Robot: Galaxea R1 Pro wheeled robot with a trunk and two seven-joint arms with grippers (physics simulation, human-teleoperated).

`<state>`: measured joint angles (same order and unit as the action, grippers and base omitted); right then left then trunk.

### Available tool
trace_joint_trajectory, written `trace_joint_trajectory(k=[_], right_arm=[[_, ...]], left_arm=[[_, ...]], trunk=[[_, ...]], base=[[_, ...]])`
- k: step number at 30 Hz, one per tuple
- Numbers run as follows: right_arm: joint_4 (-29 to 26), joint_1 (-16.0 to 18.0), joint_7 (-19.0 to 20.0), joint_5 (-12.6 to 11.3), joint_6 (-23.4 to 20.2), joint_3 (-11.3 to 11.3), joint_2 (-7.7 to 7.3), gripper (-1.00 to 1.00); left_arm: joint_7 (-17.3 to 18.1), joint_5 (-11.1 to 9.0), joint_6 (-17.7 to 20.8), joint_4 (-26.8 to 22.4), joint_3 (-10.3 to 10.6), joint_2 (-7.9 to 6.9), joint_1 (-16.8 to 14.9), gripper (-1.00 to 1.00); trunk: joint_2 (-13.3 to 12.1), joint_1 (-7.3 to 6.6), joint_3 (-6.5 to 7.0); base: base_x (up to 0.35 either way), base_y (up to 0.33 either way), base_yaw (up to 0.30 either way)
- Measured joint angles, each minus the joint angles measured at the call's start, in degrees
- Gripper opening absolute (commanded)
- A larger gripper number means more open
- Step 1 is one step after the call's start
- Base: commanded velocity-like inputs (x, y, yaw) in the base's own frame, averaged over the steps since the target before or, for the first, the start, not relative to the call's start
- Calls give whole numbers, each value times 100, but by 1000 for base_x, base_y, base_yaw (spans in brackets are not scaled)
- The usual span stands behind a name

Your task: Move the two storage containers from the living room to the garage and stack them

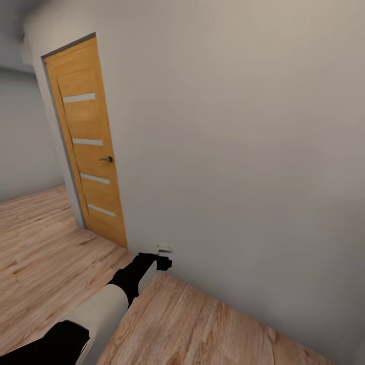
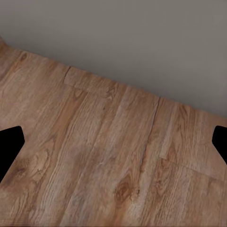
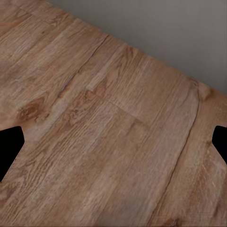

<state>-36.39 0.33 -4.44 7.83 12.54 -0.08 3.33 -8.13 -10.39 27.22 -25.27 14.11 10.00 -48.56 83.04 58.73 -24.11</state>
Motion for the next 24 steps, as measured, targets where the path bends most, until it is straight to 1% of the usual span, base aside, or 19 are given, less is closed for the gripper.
trace_joint_trajectory(k=[6,9,24], right_arm=[[0,0,0,0,2,0,0,100],[0,0,0,0,2,0,0,100],[0,0,0,0,1,0,0,100]], left_arm=[[0,0,0,6,1,0,15,100],[0,0,-5,8,2,0,32,100],[0,1,-9,9,-4,0,61,100]], trunk=[[0,0,0],[0,-1,0],[1,-4,0]], base=[[0,0,292],[97,0,293],[310,0,293]])
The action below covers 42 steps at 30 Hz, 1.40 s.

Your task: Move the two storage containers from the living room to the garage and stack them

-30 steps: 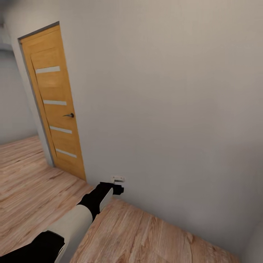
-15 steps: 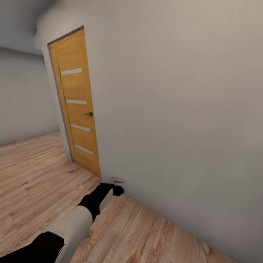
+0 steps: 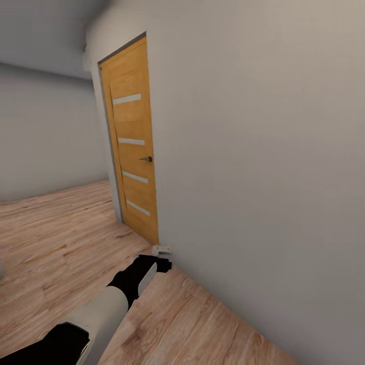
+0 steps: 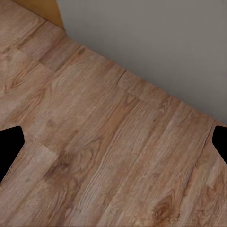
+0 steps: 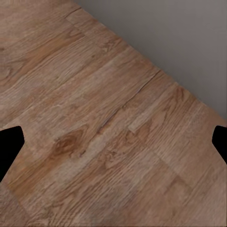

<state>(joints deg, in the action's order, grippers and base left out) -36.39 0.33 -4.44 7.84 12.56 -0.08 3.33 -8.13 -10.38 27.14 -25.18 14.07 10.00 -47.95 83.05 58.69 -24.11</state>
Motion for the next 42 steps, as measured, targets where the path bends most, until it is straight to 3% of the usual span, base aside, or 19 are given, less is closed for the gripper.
trace_joint_trajectory(k=[42], right_arm=[[0,0,-2,-5,3,-16,0,100]], left_arm=[[0,0,0,0,5,0,9,100]], trunk=[[0,0,0]], base=[[329,14,289]])
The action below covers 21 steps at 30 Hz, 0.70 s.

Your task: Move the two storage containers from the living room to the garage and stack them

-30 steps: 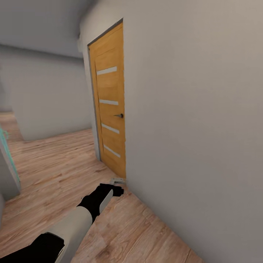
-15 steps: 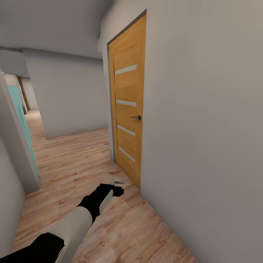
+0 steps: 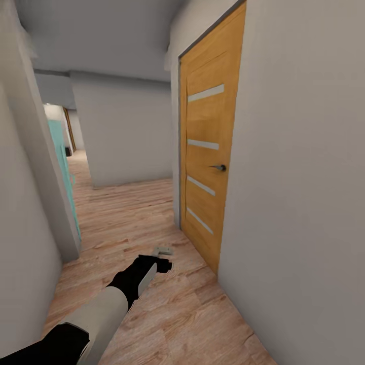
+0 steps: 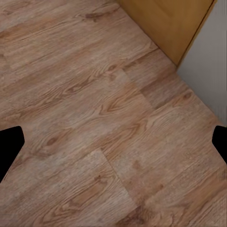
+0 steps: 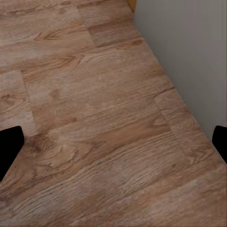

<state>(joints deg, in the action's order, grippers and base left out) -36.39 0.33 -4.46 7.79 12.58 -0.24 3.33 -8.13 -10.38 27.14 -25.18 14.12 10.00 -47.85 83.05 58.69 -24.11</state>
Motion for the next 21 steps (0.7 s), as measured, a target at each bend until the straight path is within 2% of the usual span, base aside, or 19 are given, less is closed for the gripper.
trace_joint_trajectory(k=[21], right_arm=[[0,0,0,-4,0,0,0,100]], left_arm=[[0,0,0,0,0,0,0,100]], trunk=[[0,0,0]], base=[[329,2,294]])
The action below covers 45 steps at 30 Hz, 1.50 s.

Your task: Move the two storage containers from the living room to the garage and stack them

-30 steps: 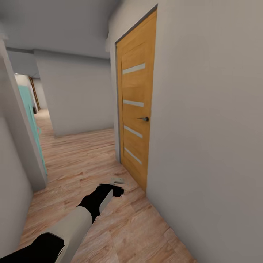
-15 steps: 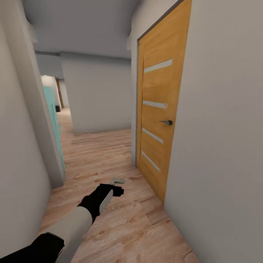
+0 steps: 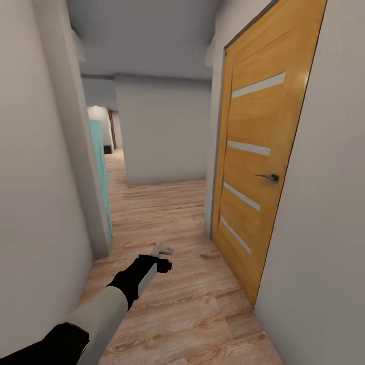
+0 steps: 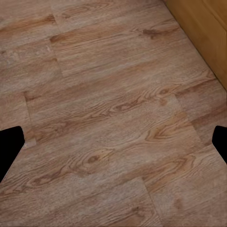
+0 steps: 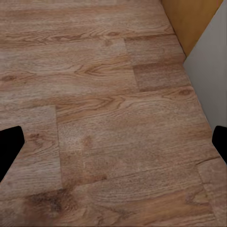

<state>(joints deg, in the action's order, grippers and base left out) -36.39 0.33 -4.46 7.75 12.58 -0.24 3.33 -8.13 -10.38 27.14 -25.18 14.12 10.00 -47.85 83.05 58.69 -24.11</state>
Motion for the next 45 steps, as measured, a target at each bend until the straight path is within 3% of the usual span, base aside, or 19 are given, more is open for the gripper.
trace_joint_trajectory(k=[45], right_arm=[[-1,0,2,-5,-1,0,0,100]], left_arm=[[187,-1,7,0,7,0,0,100]], trunk=[[0,0,0]], base=[[329,-79,294]])
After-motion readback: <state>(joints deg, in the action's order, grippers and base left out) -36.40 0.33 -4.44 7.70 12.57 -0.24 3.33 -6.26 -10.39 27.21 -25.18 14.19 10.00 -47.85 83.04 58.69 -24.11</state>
